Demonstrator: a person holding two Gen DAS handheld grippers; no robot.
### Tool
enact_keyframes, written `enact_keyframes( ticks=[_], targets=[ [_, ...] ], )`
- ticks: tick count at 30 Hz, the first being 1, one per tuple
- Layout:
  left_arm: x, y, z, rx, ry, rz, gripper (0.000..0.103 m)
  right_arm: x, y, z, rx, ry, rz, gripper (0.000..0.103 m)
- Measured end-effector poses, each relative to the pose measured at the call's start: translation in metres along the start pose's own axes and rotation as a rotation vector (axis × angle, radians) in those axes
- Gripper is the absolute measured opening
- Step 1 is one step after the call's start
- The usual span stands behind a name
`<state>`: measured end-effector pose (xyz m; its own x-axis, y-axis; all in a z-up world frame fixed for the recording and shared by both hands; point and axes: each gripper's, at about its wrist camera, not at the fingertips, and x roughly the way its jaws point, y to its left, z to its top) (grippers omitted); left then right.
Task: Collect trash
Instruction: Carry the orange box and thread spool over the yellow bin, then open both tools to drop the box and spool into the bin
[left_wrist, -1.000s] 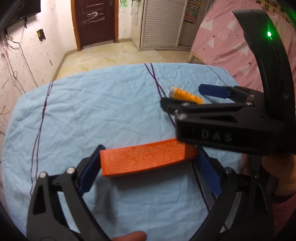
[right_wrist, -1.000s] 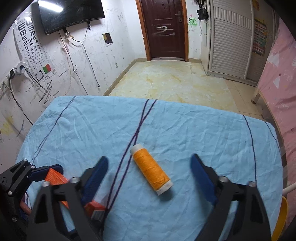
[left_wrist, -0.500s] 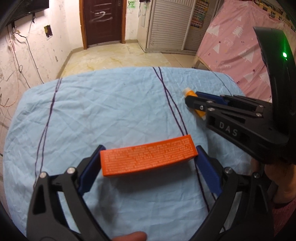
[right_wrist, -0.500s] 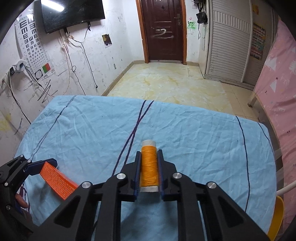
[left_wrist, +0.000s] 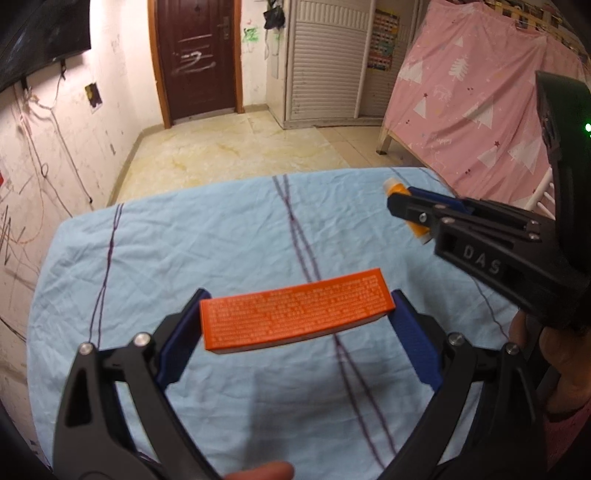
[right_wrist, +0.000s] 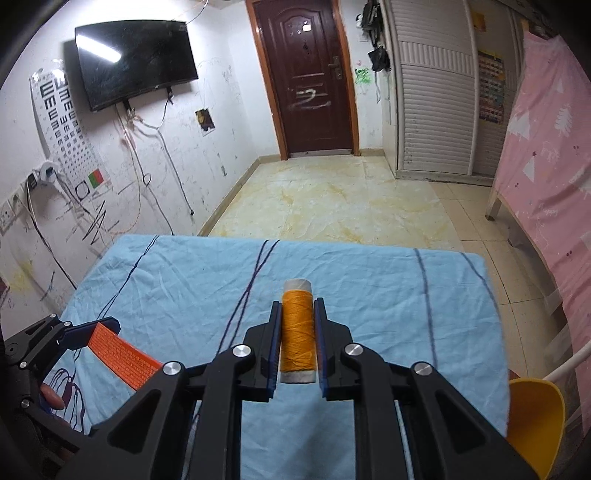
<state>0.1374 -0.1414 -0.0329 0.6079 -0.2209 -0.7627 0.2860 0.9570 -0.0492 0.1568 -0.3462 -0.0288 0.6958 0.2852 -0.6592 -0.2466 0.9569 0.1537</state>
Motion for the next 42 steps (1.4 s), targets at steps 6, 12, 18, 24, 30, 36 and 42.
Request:
enact_keyframes(
  ticks=[6,12,18,24,30,36,42],
  targets=[
    [-0.001,-0.038,0.009,0.057,-0.013,-0.005,0.091,-0.036,-0.039,-0.009,0.068,-0.059,-0.027,0.010],
    [0.000,-0.082,0.012,0.128,-0.018,-0.017,0.091,-0.072,-0.087,-0.028,0.157,-0.119,-0.063,0.010],
    [0.004,-0.131,0.014,0.199,-0.014,-0.039,0.091,-0.110,-0.145,-0.055,0.268,-0.181,-0.117,0.010],
    [0.006,-0.180,0.017,0.246,-0.010,-0.108,0.091,-0.140,-0.200,-0.087,0.378,-0.222,-0.160,0.010],
    [0.018,-0.226,0.027,0.263,0.004,-0.191,0.091,-0.148,-0.236,-0.117,0.448,-0.222,-0.197,0.010],
    [0.027,-0.270,0.035,0.284,-0.018,-0.250,0.091,-0.139,-0.264,-0.139,0.514,-0.190,-0.224,0.010],
    [0.032,-0.294,0.042,0.293,-0.026,-0.293,0.092,-0.125,-0.276,-0.160,0.561,-0.138,-0.226,0.010]
  ],
)
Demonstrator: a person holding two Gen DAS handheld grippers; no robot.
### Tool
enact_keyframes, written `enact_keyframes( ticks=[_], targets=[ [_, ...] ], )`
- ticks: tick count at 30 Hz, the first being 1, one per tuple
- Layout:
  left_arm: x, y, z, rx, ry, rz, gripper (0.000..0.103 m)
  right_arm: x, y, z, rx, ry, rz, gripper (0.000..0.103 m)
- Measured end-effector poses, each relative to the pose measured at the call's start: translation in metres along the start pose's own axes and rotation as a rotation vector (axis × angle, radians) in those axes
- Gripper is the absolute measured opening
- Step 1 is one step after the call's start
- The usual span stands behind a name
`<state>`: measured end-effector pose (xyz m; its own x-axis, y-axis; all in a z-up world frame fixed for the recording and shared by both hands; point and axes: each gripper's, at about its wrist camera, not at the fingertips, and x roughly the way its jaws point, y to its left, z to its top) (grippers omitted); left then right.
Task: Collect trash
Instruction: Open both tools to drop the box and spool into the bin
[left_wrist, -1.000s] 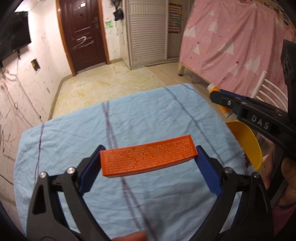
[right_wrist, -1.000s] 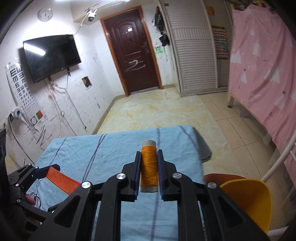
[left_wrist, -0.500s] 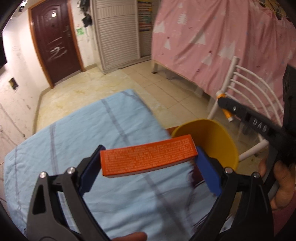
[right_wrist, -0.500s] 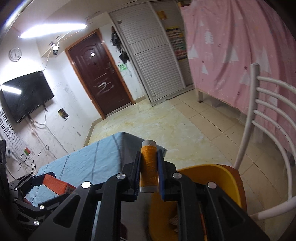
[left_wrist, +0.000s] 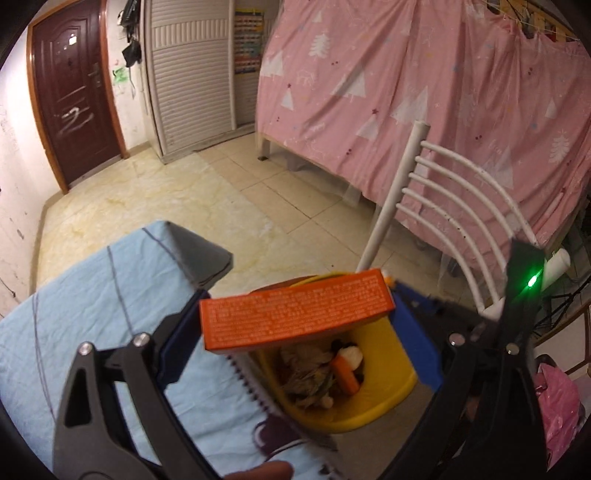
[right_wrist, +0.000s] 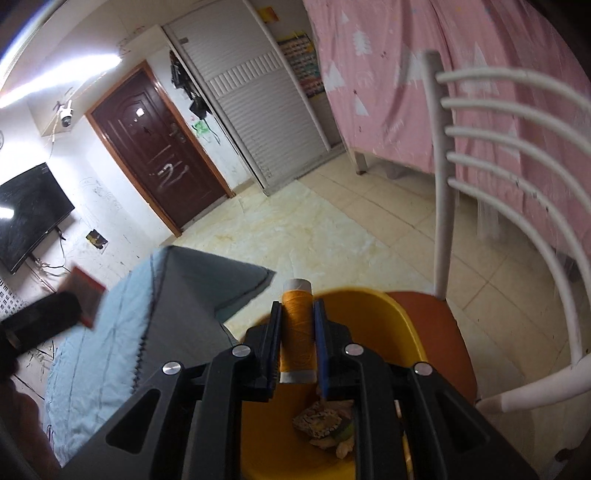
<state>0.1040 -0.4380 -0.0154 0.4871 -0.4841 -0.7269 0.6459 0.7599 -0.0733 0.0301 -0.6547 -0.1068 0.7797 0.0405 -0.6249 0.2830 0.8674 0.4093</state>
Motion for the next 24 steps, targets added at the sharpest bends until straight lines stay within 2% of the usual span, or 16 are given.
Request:
enact_keyframes(
  ticks=[4,7,10,12,16,24],
  targets=[
    [0.004,-0.006,0.005,-0.004,0.007,-0.028,0.092,0.006,-0.005,-0.016,0.014,0.040,-0.012,0.011],
    [0.007,-0.009,0.007,0.000,0.011,-0.035,0.096,0.008,-0.009,-0.021,0.020,0.057,-0.020,0.015],
    [0.008,-0.008,0.007,-0.010,0.013,-0.040,0.097,0.004,-0.010,-0.027,0.025,0.059,-0.028,0.034],
    [0.007,-0.004,0.007,-0.023,0.015,-0.040,0.097,-0.001,-0.010,-0.030,0.023,0.054,-0.034,0.051],
    [-0.004,0.009,0.004,-0.047,0.006,-0.039,0.097,-0.009,-0.003,-0.030,0.012,0.040,-0.022,0.057],
    [-0.048,0.064,-0.007,-0.125,-0.069,-0.004,0.097,-0.030,0.057,-0.013,-0.075,-0.031,0.025,0.084]
  ],
)
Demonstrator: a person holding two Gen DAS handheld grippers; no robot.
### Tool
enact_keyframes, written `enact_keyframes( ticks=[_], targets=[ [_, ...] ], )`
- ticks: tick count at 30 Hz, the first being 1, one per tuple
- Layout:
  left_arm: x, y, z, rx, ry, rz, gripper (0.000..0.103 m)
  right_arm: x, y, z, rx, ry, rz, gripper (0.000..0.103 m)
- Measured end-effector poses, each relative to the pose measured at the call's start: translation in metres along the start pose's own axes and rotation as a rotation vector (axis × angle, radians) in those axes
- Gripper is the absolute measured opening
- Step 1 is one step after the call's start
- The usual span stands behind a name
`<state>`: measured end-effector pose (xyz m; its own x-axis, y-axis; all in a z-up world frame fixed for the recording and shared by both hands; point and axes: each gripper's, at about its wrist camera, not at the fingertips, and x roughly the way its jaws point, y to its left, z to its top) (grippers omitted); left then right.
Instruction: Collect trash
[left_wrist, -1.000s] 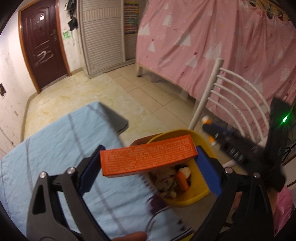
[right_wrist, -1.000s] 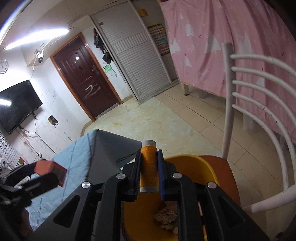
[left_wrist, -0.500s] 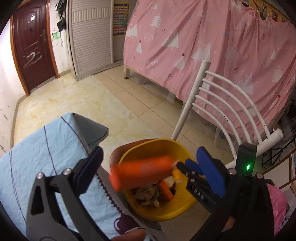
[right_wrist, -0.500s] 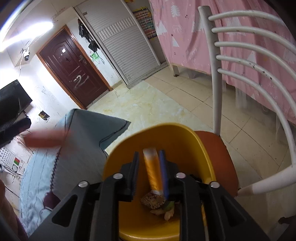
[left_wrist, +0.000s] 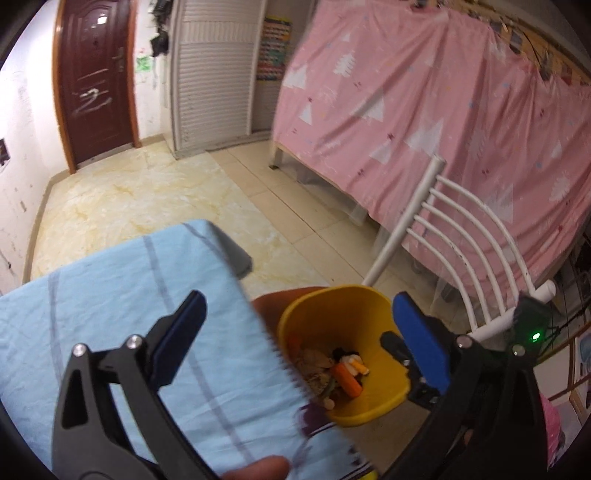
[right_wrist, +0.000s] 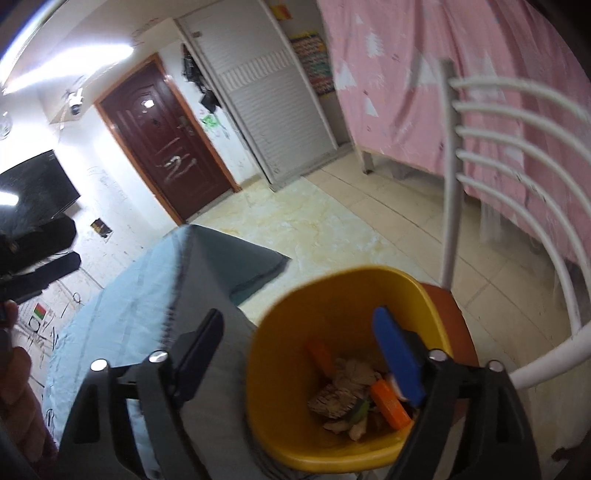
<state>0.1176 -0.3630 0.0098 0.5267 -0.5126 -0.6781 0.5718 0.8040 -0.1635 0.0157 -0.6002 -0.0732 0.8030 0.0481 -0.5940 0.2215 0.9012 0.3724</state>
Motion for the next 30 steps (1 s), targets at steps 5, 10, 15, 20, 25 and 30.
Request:
enact_keyframes(
  ticks=[5,10,15,20,25,30],
  targets=[
    [-0.034,0.041,-0.007,-0.044,-0.070,0.052,0.097,-0.005,0.051,0.013,-0.076,-0.042,0.047,0.094],
    [-0.066,0.087,-0.016,-0.104,-0.119,0.116,0.097,0.003,0.102,0.020,-0.155,-0.041,0.075,0.094],
    [-0.096,0.130,-0.023,-0.153,-0.168,0.191,0.097,0.012,0.149,0.020,-0.224,-0.044,0.100,0.094],
    [-0.118,0.165,-0.038,-0.185,-0.204,0.281,0.097,0.027,0.191,0.010,-0.274,-0.024,0.126,0.094],
    [-0.136,0.192,-0.060,-0.168,-0.255,0.413,0.097,0.042,0.242,-0.005,-0.356,-0.001,0.192,0.094],
    [-0.145,0.222,-0.081,-0.179,-0.250,0.496,0.097,0.051,0.288,-0.019,-0.442,-0.020,0.255,0.094]
  ],
)
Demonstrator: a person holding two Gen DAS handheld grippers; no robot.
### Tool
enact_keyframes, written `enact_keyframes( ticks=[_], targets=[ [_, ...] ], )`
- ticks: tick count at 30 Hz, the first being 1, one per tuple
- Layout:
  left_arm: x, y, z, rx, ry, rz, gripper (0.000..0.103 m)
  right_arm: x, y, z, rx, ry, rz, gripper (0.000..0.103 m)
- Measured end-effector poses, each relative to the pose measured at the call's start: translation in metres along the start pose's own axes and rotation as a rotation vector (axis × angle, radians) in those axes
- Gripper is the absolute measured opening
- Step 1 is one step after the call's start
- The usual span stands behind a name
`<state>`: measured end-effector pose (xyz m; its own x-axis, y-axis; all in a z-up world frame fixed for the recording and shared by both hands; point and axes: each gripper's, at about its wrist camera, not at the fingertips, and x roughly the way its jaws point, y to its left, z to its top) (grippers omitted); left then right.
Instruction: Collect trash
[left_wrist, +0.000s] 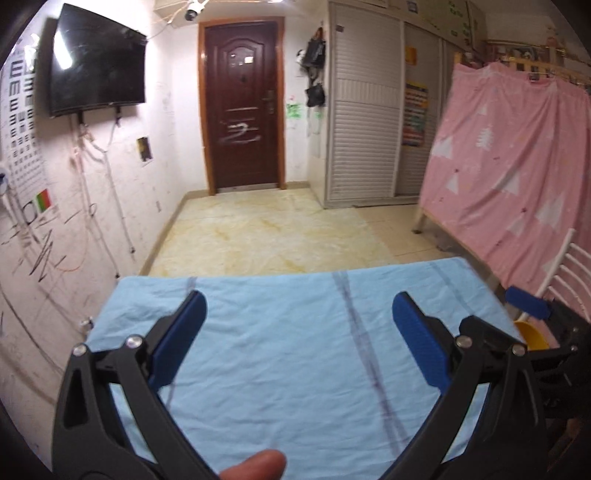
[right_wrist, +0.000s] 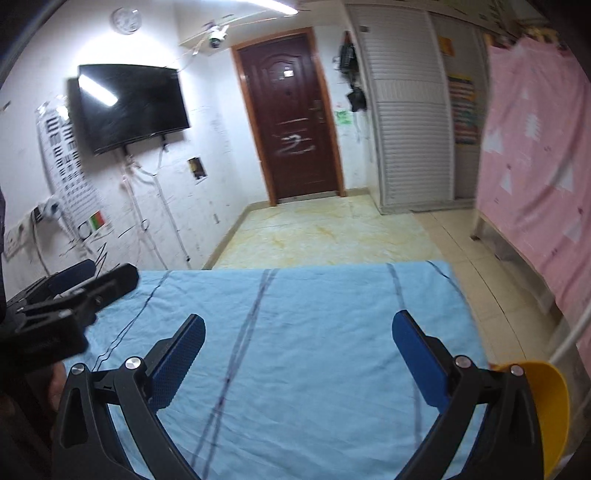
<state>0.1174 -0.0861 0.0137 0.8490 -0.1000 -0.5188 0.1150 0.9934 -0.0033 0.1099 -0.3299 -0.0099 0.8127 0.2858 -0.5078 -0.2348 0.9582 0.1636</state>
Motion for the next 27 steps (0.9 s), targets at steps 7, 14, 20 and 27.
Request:
enact_keyframes(
  ticks=[7,14,20,27],
  targets=[
    [0.011,0.037,-0.012,-0.052,-0.028,0.022,0.097,0.017,0.024,-0.001,-0.025,-0.052,0.028,0.094],
    [0.022,0.047,-0.015,-0.071,-0.023,0.026,0.097,0.024,0.031,-0.008,-0.060,-0.063,-0.012,0.094],
    [0.033,0.048,-0.021,-0.069,-0.005,0.013,0.097,0.024,0.035,-0.012,-0.078,-0.069,-0.032,0.094],
    [0.042,0.049,-0.024,-0.067,0.018,0.015,0.097,0.023,0.036,-0.014,-0.088,-0.076,-0.046,0.094]
  ],
)
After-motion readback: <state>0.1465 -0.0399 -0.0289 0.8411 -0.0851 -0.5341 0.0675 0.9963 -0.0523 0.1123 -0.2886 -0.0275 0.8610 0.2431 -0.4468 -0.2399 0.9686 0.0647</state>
